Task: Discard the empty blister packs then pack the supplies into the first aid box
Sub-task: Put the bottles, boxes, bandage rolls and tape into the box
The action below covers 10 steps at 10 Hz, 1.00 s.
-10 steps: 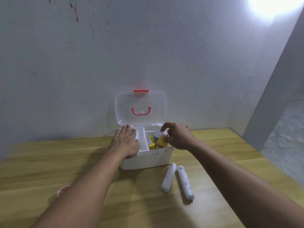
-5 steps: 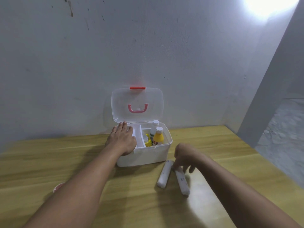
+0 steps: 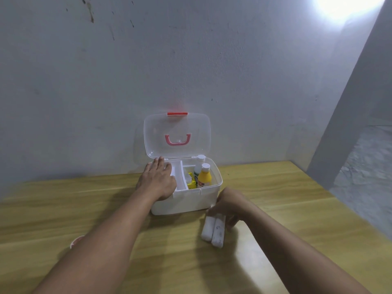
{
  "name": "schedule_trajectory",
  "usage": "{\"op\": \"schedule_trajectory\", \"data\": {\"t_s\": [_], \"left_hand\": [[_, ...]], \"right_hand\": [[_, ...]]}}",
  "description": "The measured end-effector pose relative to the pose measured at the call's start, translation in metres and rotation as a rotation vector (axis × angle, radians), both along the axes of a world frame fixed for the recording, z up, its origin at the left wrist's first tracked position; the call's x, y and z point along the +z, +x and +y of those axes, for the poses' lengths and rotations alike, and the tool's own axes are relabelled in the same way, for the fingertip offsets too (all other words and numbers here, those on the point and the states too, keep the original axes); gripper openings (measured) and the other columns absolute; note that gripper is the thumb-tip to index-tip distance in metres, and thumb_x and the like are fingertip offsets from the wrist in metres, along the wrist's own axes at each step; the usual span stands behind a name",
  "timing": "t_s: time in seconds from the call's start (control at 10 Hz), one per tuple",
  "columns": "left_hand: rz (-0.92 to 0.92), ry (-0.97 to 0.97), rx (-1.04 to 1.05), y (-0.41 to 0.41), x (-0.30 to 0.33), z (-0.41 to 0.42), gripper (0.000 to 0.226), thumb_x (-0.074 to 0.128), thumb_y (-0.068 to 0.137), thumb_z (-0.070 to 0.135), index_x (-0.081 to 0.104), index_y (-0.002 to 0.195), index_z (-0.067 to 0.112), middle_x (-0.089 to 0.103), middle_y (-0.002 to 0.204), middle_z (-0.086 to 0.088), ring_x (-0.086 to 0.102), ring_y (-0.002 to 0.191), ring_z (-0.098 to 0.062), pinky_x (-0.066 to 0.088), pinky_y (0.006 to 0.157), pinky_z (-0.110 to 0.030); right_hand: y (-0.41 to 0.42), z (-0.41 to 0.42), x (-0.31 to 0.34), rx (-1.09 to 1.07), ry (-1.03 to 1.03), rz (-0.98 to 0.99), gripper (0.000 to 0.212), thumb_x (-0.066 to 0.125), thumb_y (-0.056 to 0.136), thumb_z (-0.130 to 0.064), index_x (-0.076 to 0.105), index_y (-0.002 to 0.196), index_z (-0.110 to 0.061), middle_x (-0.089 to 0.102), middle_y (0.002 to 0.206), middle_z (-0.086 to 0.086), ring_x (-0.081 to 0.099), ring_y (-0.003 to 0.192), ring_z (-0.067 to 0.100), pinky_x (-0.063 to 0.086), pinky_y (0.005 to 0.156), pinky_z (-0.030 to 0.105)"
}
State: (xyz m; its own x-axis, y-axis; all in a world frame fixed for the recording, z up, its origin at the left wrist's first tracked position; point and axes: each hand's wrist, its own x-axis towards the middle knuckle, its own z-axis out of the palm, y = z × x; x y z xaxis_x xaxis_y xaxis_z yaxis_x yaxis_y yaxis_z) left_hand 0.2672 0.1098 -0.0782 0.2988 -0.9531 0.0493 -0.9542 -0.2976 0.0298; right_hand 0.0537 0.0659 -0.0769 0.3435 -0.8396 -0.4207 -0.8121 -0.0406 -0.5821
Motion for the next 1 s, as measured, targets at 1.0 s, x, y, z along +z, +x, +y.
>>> {"op": "schedule_trajectory", "data": {"t_s": [1.0], "left_hand": [[0.030,-0.014,0.008,0.000,0.000,0.000,0.059,0.016,0.097,0.032,0.005,0.152,0.012,-0.007,0.161,-0.011,-0.007,0.149,-0.023,-0.002,0.120,-0.039]], "right_hand": [[0.007,0.001,0.032,0.224,-0.828,-0.245,0.020,0.071,0.082,-0.029,0.076,0.097,-0.016,0.067,0.099,0.005,0.062,0.084,0.024,0.050,0.073,0.032]]}}
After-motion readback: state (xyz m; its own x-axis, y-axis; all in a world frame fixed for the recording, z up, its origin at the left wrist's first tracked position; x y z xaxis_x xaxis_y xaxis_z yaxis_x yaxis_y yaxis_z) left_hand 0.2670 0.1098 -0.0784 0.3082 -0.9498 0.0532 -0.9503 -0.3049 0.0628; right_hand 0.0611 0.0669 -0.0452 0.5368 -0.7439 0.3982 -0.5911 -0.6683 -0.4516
